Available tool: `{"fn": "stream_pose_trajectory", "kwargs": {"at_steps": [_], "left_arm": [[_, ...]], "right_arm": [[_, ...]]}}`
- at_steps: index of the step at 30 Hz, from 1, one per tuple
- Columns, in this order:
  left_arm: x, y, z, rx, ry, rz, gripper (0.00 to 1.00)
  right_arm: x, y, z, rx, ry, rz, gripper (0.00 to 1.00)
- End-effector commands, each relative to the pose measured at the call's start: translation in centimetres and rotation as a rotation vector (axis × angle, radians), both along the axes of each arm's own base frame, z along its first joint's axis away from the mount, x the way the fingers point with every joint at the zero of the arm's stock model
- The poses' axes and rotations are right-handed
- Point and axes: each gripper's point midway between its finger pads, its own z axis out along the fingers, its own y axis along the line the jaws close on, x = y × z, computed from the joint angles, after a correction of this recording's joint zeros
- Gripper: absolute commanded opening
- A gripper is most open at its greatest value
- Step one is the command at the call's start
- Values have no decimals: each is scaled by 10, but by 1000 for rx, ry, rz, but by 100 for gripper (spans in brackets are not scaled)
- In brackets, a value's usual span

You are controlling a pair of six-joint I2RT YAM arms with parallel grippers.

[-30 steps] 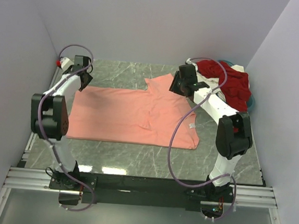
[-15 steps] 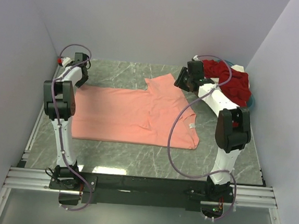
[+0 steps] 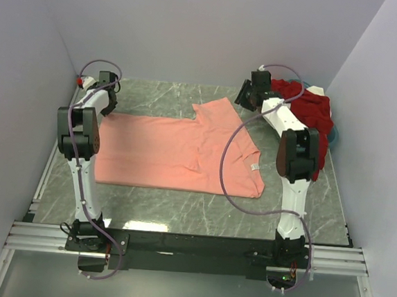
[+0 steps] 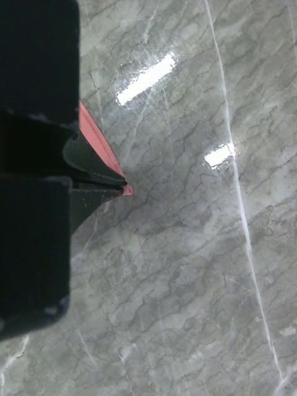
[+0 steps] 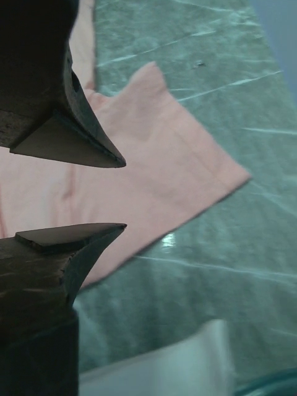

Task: Fold and stack the t-shirts
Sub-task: Fold the tshirt

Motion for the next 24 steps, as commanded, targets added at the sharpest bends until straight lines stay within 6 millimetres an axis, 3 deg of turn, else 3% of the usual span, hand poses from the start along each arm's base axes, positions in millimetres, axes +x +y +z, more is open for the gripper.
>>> {"fn": "stream_pose_trajectory", "kwargs": {"at_steps": [1, 9, 20, 24], "left_arm": [[-8, -6, 7, -16, 0, -29, 1], [-10, -10, 13, -28, -20, -53, 1], [-9, -16, 10, -58, -37, -60, 1], [-8, -18, 10, -70, -47, -66, 1]], "right_arm": [[21, -9, -8, -34, 21, 1, 48], [44, -5, -38, -41, 64, -22, 50], [29, 20, -67, -37, 135, -5, 49], [26, 28, -70, -34, 141, 2, 38]]}}
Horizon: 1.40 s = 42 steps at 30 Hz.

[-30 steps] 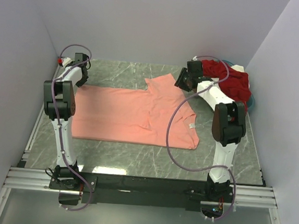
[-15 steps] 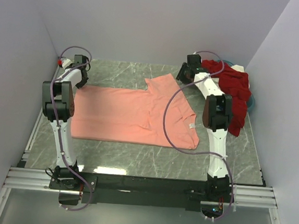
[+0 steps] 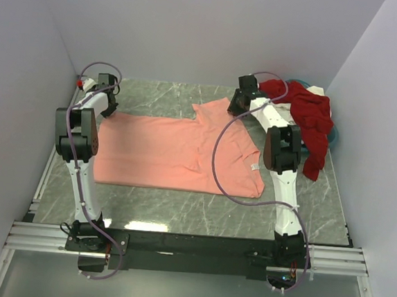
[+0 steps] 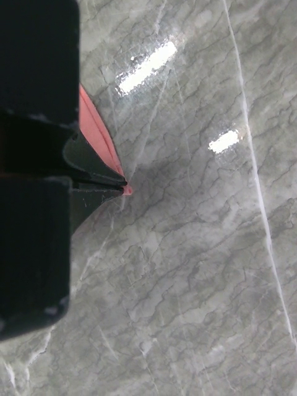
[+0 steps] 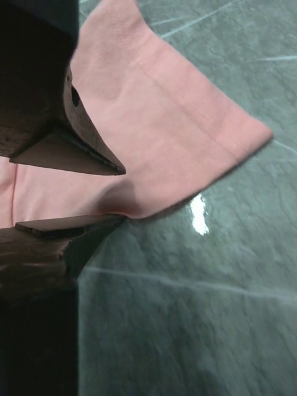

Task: Fold and stack the t-shirts
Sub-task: Fold the tshirt

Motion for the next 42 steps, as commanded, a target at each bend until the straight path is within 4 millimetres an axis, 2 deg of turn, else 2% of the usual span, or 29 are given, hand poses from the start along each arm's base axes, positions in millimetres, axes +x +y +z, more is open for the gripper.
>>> {"fn": "stream_pose_trajectory", "kwargs": {"at_steps": [1, 2, 5, 8, 11, 14, 15, 20, 25, 32, 34, 36, 37, 39, 40, 41, 42], "left_arm": [[-2, -9, 11, -33, -14, -35, 1], [-3, -9, 11, -32, -15, -36, 1], [-2, -10, 14, -32, -22, -38, 1], [-2, -9, 20, -25, -31, -38, 1], [0, -7, 28, -20, -45, -39, 1], [1, -8, 36, -15, -59, -45, 1], [1, -7, 42, -11, -70, -45, 1], [0, -5, 53, -3, -86, -41, 1], [-4, -4, 61, -1, -94, -37, 1], [-14, -5, 68, -7, -98, -28, 1], [-22, -6, 64, -13, -85, -25, 1], [-28, -7, 72, -20, -105, -16, 1], [-36, -8, 66, -21, -90, -11, 1], [-43, -8, 74, -25, -109, 8, 1], [-52, -8, 68, -27, -93, 15, 1], [-56, -7, 73, -27, -107, 31, 1], [-64, -8, 69, -30, -96, 40, 1]], "right_arm": [[1, 5, 6, -8, -14, -18, 35], [1, 3, 7, -14, -17, -23, 28], [3, -4, 17, -41, -43, -46, 21], [5, -12, 30, -70, -77, -70, 6], [5, -21, 52, -95, -126, -89, 0], [6, -28, 64, -113, -162, -95, 0], [7, -32, 78, -115, -188, -102, 0], [2, -41, 110, -125, -259, -107, 0], [-6, -45, 119, -139, -270, -101, 0], [-33, -53, 121, -143, -256, -117, 0], [-43, -54, 115, -135, -242, -119, 0], [-50, -54, 114, -124, -236, -127, 0], [-59, -56, 110, -121, -224, -128, 0], [-66, -58, 109, -114, -221, -140, 0], [-74, -61, 109, -120, -217, -151, 0], [-78, -61, 109, -117, -214, -154, 0], [-82, -62, 108, -109, -212, -164, 0]]}}
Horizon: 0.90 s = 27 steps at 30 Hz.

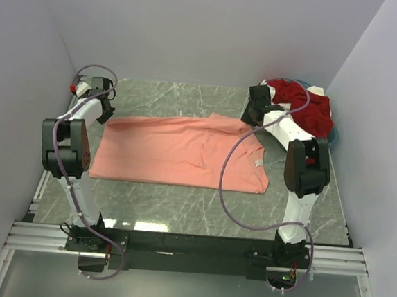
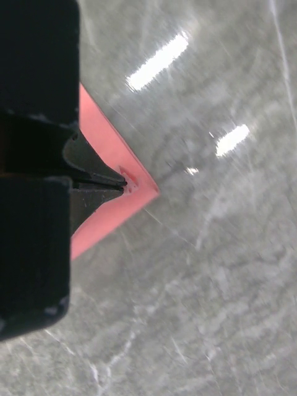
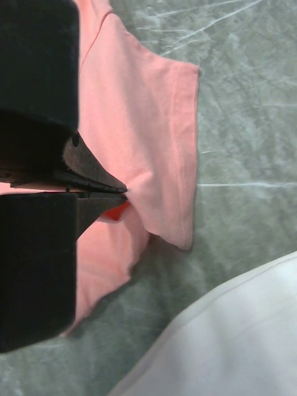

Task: Fold and stack the t-shirts
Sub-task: Fold the tshirt

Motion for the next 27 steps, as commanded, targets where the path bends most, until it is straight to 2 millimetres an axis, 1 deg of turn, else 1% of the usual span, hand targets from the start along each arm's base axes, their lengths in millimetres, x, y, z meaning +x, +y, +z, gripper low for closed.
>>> {"fn": "stream_pose_trajectory", "kwargs": {"at_steps": [1, 2, 3, 4, 5, 6, 7, 8, 9, 10, 12, 13, 15, 16, 17, 18, 20, 21, 23, 27], "left_arm": [[-11, 4, 27, 2, -76, 48, 1], [-14, 3, 35, -2, -100, 53, 1], [-17, 2, 36, -5, -106, 61, 1], [-24, 2, 32, -10, -98, 70, 1], [-27, 2, 38, -13, -115, 76, 1], [-35, 1, 32, -16, -103, 85, 1], [-39, 1, 31, -17, -104, 92, 1], [-44, 1, 37, -22, -124, 104, 1], [-53, 1, 30, -22, -110, 111, 1], [-55, 1, 37, -21, -134, 119, 1], [-64, 0, 31, -25, -128, 127, 1], [-66, 1, 35, -23, -141, 130, 1], [-73, 2, 32, -20, -128, 141, 1], [-75, 2, 32, -20, -128, 143, 1], [-77, 2, 36, -16, -139, 146, 1], [-80, 2, 33, -16, -134, 149, 1], [-83, 3, 38, -13, -151, 149, 1], [-86, 2, 36, -12, -148, 148, 1], [-89, 3, 38, -8, -156, 149, 1], [-96, 3, 31, -12, -145, 151, 1]], "right_arm": [[-6, -12, 44, 33, -117, -69, 0], [-11, -13, 43, 43, -115, -79, 0], [-15, -12, 43, 48, -117, -82, 0], [-25, -14, 39, 49, -108, -88, 0], [-29, -16, 37, 56, -103, -107, 0], [-34, -15, 34, 57, -100, -105, 0], [-42, -16, 30, 55, -88, -109, 0], [-46, -18, 29, 52, -87, -116, 0], [-50, -17, 28, 58, -83, -119, 0], [-57, -18, 26, 64, -78, -121, 0], [-64, -15, 24, 93, -79, -116, 0], [-73, -13, 19, 99, -71, -107, 0], [-83, -9, 13, 124, -64, -98, 0], [-85, -8, 12, 129, -63, -93, 0], [-88, -7, 10, 134, -59, -93, 0], [-91, -5, 9, 134, -56, -90, 0], [-97, -2, 7, 142, -53, -82, 0], [-101, -2, 6, 144, -52, -80, 0], [-106, 4, 5, 158, -48, -67, 0], [-118, 5, -2, 159, -43, -65, 0]]}}
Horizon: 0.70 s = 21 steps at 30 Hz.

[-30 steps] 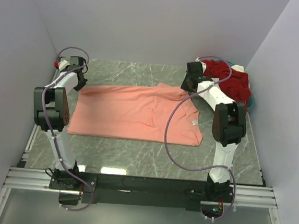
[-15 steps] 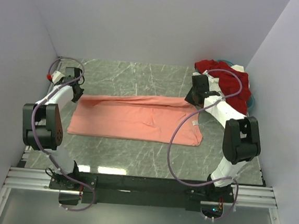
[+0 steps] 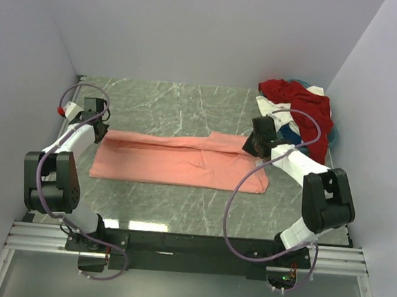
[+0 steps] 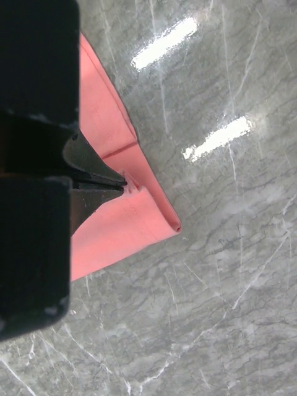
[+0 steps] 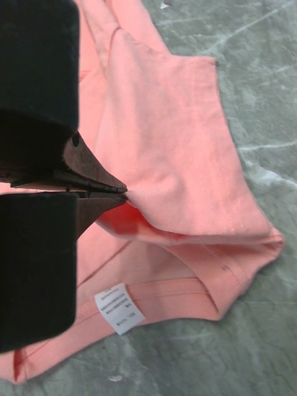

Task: Fold and stack the t-shirts
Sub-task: Fold the tshirt

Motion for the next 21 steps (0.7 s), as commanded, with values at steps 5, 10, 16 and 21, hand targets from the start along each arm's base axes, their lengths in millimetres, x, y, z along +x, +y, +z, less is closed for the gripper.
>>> {"fn": "stream_pose_trajectory", "kwargs": {"at_steps": [5, 10, 16, 21], "left_arm": [[-9, 6, 9, 16, -56, 40, 1], [-15, 8, 4, 24, -53, 42, 1], [-23, 5, -4, 18, -61, 29, 3], [-25, 2, -10, 8, -56, 13, 8]], "right_arm": [[-7, 1, 15, 28, -76, -14, 0], [-17, 6, 10, 62, -71, 10, 0], [-29, 7, -2, 80, -46, 27, 1], [-34, 8, 1, 89, -60, 37, 20]]}}
